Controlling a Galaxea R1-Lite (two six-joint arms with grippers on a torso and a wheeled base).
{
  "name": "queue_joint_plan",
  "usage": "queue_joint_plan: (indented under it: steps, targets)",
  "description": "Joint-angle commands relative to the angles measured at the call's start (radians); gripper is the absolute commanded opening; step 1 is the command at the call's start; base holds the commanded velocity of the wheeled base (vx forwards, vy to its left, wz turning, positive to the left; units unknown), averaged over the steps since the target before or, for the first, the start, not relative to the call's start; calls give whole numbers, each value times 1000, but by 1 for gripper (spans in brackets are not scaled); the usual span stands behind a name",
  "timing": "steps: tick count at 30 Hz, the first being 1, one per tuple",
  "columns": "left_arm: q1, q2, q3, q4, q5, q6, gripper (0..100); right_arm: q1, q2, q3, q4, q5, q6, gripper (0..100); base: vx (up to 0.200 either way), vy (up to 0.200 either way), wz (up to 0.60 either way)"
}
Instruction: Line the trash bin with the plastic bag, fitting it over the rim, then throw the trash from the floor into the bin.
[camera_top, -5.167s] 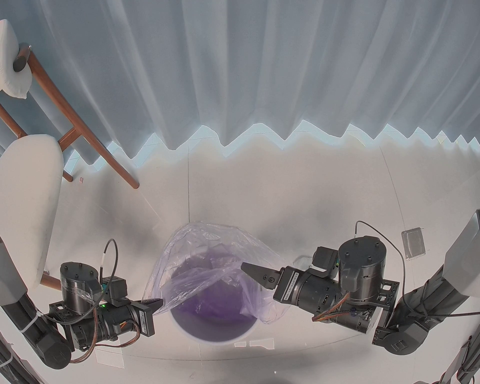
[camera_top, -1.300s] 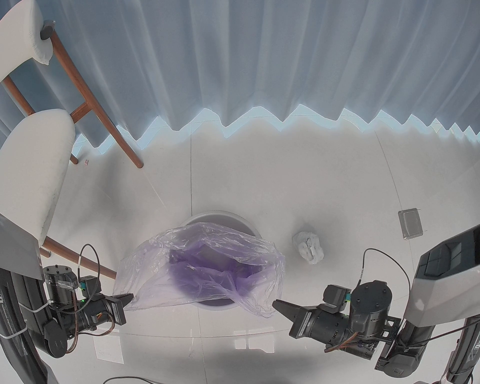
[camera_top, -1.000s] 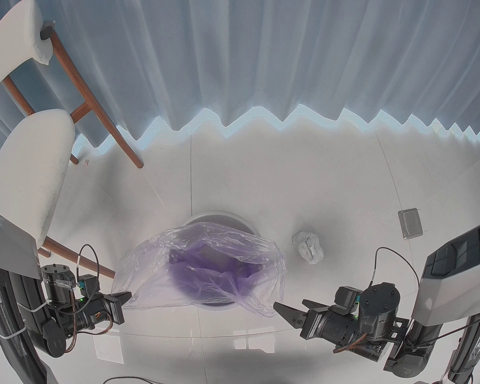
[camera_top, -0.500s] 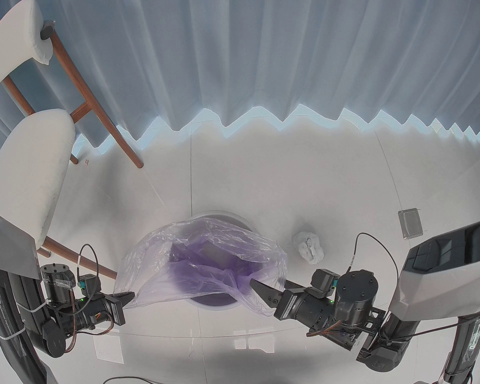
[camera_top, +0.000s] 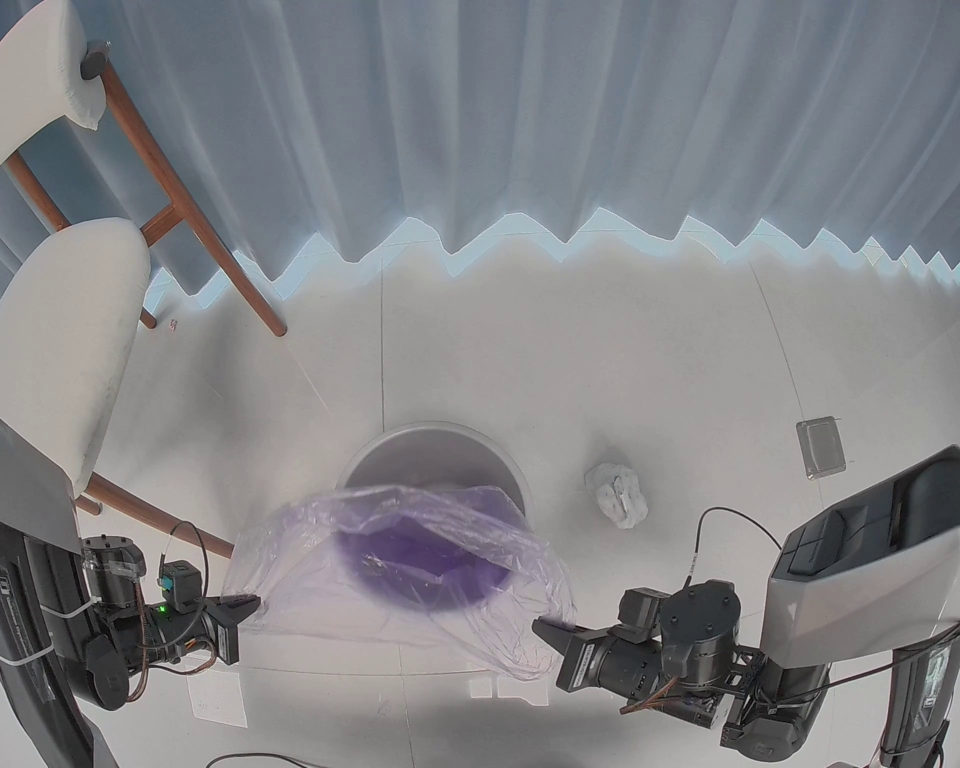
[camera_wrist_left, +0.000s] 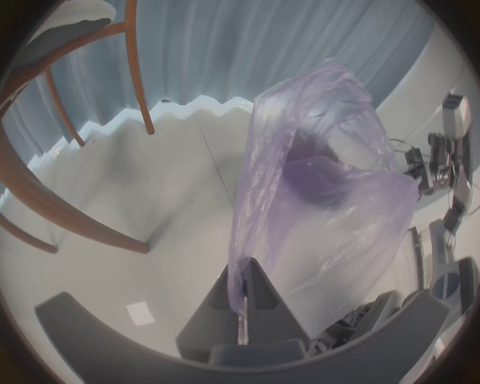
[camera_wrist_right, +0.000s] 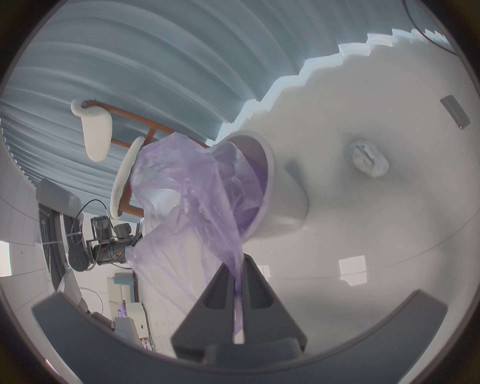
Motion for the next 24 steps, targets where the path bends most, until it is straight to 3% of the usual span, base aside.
queue_joint_plan:
  steps: [1,3,17,24]
  targets:
    - [124,112,16,3,-124,148,0,-3,58,58,-12,23,-1,0,0,0,0]
    - [131,121,16,14,-169,170,0,4,86,61,-12,26,-1,0,0,0,0]
    - [131,241,13,43,-166,229,0,-29,184,-1,-14,49,-6,0,0,0,0]
    - [131,273,-16,31,-66,217,0,-115,224,-60,-8,49,-47,0,0,0,0]
